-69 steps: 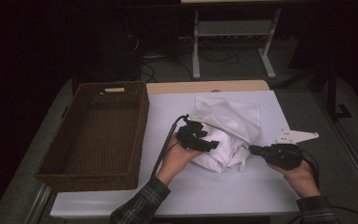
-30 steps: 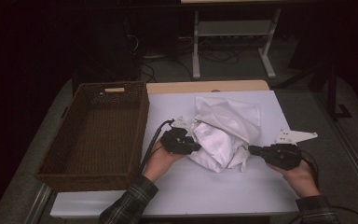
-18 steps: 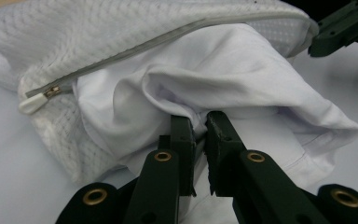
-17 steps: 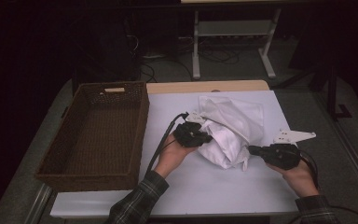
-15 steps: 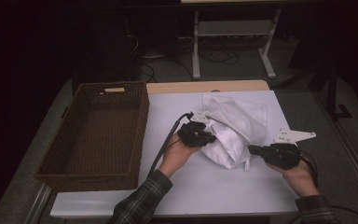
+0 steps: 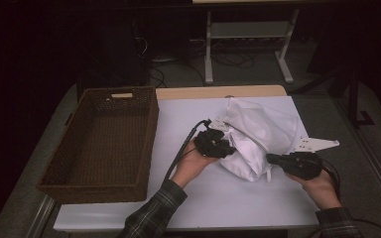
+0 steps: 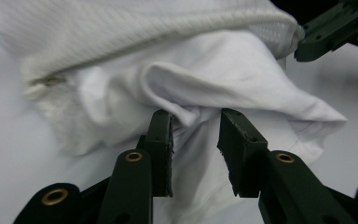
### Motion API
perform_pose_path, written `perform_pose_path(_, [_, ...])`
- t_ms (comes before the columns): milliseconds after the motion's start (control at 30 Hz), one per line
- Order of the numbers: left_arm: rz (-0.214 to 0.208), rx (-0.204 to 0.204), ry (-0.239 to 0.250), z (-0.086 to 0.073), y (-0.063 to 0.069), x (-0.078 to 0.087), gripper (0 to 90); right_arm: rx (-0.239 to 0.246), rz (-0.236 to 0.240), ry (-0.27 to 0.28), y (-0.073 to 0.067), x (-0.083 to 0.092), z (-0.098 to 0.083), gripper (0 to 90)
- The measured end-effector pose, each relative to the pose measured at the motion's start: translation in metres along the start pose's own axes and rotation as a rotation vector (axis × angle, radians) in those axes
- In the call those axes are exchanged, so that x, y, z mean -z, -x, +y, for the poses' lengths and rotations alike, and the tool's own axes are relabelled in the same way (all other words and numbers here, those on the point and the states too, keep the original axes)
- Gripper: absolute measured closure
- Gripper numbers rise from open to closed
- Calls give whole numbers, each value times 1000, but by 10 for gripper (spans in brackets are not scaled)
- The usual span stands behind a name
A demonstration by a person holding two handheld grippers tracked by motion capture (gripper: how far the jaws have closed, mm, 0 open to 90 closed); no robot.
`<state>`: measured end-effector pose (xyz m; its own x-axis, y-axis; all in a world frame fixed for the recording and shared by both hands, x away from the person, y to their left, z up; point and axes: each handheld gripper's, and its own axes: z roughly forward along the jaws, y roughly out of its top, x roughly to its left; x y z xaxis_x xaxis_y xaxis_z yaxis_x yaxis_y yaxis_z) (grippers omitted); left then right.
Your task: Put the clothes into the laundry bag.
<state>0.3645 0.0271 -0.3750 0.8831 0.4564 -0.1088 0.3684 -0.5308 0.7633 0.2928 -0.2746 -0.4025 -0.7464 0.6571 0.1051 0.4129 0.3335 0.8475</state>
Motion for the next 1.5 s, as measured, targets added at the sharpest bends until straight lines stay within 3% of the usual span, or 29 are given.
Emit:
perform_pose_path(33, [0, 0, 0, 0, 0, 0, 642, 0, 0, 0, 0, 0, 0, 891])
perform_pose_path(100, [17, -6, 23, 0, -3, 20, 631, -1, 1, 0, 0, 0, 0, 891])
perform_pose_path(167, [17, -6, 23, 0, -3, 20, 630, -1, 0, 0, 0, 0, 0, 891])
perform_pose_path(200, [66, -11, 18, -2, -8, 32, 630, 0, -1, -1, 0, 0, 0, 891])
perform_pose_path(333, [99, 19, 16, -6, -17, 33, 630, 0, -2, -1, -1, 0, 0, 891])
perform_pose_path(400, [134, 41, 4, -8, -29, 27, 629, 2, -1, -1, -1, -1, 0, 891])
perform_pose_path(733, [145, 114, -10, -10, -62, -11, 583, -13, 12, 2, 0, -2, -1, 891])
perform_pose_path(967, [162, 119, -61, -9, -80, -41, 549, -11, 10, 2, 0, -2, -1, 891])
perform_pose_path(1033, [162, 119, -61, -9, -80, -41, 548, -10, 10, 3, 0, -2, -1, 891])
perform_pose_path(1067, [161, 121, -80, -10, -84, -51, 548, -10, 10, 3, 0, -2, -1, 891])
perform_pose_path(1167, [146, 131, -98, -11, -87, -62, 543, -7, 10, 4, 0, -2, -1, 891])
perform_pose_path(1267, [133, 133, -117, -11, -89, -74, 577, -10, 11, 7, 1, -1, -1, 891])
perform_pose_path(1300, [133, 133, -117, -11, -89, -74, 622, -10, 11, 7, 1, -1, -1, 891])
perform_pose_path(1367, [133, 133, -117, -11, -89, -74, 622, -10, 11, 7, 1, -1, -1, 891])
perform_pose_path(1400, [122, 131, -133, -12, -89, -78, 793, -11, 11, 8, 1, 0, -1, 891])
perform_pose_path(1433, [113, 139, -130, -13, -90, -77, 855, -11, 11, 8, 1, 0, -1, 891])
perform_pose_path(1500, [111, 134, -139, -13, -88, -75, 889, -13, 10, 10, 2, 1, -1, 891])
